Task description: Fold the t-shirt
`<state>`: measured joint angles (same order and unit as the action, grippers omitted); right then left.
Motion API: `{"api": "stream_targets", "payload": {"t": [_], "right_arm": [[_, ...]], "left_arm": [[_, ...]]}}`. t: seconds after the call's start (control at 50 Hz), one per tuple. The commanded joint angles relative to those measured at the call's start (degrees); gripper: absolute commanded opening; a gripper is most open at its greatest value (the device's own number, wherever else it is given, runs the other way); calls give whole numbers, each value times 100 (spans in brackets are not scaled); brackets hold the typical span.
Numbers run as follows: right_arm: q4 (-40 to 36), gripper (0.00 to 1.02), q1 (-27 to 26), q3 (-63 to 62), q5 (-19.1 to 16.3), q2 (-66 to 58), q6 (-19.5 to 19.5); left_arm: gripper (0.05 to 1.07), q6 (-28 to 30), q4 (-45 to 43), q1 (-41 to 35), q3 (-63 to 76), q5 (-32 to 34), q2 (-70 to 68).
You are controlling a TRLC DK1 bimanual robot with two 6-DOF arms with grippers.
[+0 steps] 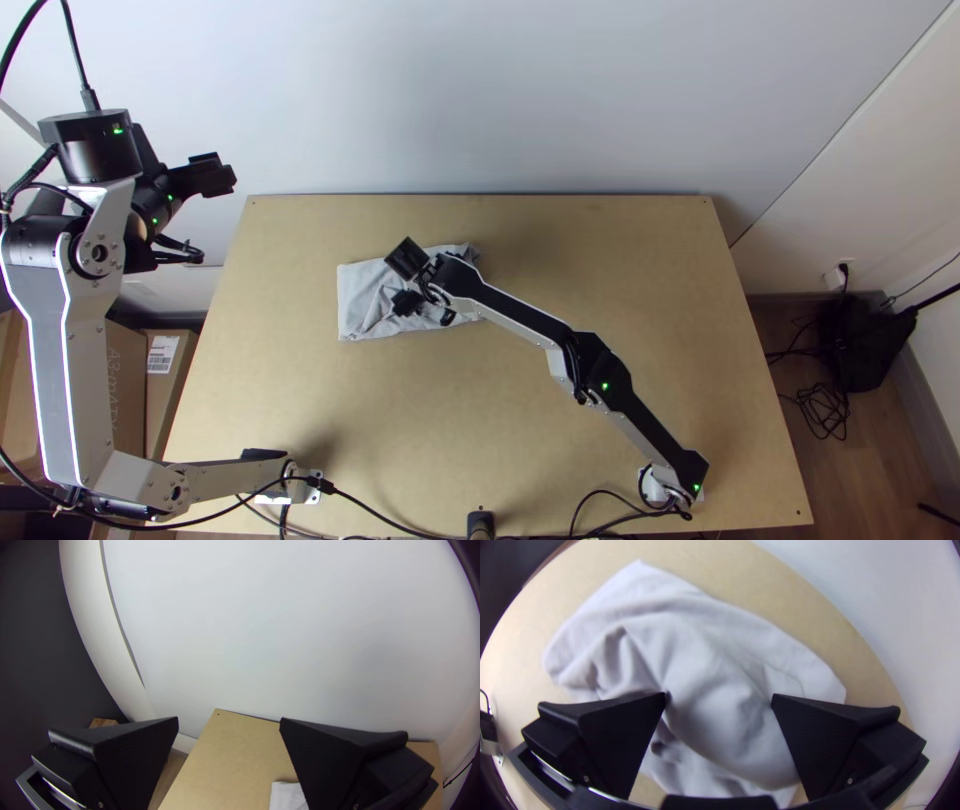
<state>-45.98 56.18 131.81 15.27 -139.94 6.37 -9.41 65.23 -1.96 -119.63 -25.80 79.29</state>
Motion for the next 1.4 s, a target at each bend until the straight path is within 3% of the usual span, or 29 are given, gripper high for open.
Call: {"api": "stream_targets", "payload": {"t": [0.0, 0.2, 0.38, 0.54, 0.68, 0.76, 0.84, 0.96, 1.18, 1.38], "right_arm": [[-887, 98, 7, 12, 3, 309, 400], [-2363, 98, 7, -551, -182, 995, 866], [-2504, 98, -46, -1166, -279, 1601, 1094], [-2486, 98, -345, -709, -375, 1645, 1701], [-2161, 98, -960, -410, -1140, 1645, 2316], [-2047, 98, -1347, -278, -1993, 1496, 2404], [-1748, 98, -1734, -278, -3074, 1355, 2509], [-1317, 98, -2120, -252, -4067, 995, 2545], [-1080, 98, -2384, 117, -4963, 72, 2518], [-658, 98, -2349, 117, -5025, -341, 2545]], "left_arm": [[103, 44, 25, 125, 81, 102, -168], [103, 44, -81, 143, 98, 119, -150], [103, 53, -90, 143, 107, 119, -150], [103, 132, -116, 152, 81, 119, -168], [103, 185, -107, 169, 98, 119, -203], [103, 273, -116, 257, 98, 137, -194], [103, 326, -178, 319, 98, 225, -177], [103, 466, -301, 319, 89, 225, -133], [103, 651, -459, 336, -95, 225, 52], [103, 765, -485, 512, -95, 225, 175]]}}
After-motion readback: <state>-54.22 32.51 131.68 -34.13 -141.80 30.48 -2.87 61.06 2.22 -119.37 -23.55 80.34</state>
